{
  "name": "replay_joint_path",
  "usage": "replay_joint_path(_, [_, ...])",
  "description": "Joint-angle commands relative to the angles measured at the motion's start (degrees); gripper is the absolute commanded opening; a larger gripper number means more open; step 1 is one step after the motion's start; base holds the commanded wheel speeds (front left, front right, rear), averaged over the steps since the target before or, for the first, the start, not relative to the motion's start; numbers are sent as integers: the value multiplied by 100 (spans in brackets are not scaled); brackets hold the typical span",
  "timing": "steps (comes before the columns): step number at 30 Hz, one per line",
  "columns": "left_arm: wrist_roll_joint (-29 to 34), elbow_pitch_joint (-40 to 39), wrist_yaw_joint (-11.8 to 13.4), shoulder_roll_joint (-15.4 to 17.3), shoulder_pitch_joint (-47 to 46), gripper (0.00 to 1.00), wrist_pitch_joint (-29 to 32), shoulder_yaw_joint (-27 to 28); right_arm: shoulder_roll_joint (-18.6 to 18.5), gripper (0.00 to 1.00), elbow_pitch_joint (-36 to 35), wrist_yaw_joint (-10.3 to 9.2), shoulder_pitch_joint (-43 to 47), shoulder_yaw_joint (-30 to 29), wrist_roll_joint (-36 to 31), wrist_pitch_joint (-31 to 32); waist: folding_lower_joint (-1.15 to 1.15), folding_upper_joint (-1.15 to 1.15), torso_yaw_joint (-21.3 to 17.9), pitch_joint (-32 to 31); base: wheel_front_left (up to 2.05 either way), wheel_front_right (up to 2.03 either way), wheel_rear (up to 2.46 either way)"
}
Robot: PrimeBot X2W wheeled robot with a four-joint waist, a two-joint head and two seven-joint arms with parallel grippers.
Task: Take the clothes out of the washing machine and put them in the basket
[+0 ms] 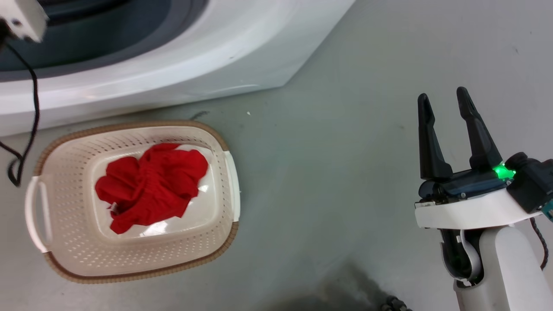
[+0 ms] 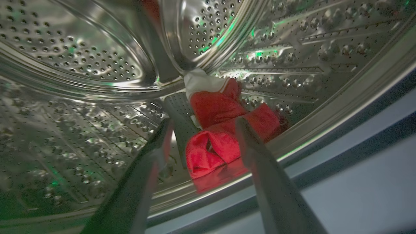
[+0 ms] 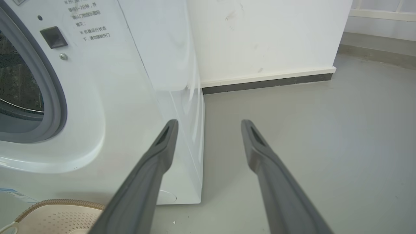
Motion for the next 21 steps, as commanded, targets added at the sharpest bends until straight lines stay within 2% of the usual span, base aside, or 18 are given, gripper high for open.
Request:
replay_joint_path(1, [-57, 71, 6, 82, -245, 100, 187, -131, 12, 100, -33, -4, -115, 27, 42, -12, -1, 0, -249, 342, 0, 0, 0])
replay_joint_path(6, [-472, 497, 6, 400, -1225, 100, 1365, -647, 12, 100, -53, -4, -177, 173, 184, -12, -1, 0, -472, 644, 0, 0, 0])
replay_joint_path(12, [-670, 1018, 12, 499, -2108, 100, 2530, -804, 12, 100, -69, -4, -167, 295, 394, -12, -1, 0, -735, 915, 0, 0, 0])
replay_joint_path(17, [-789, 1418, 95, 551, -2569, 100, 3302, -855, 11, 100, -63, -5, -124, 457, 532, -12, -1, 0, -934, 1035, 0, 0, 0])
replay_joint_path(21, [-682, 1575, 189, 633, -2800, 100, 3636, -936, 13, 100, -110, -4, -157, 544, 660, -12, -1, 0, -1065, 1152, 0, 0, 0])
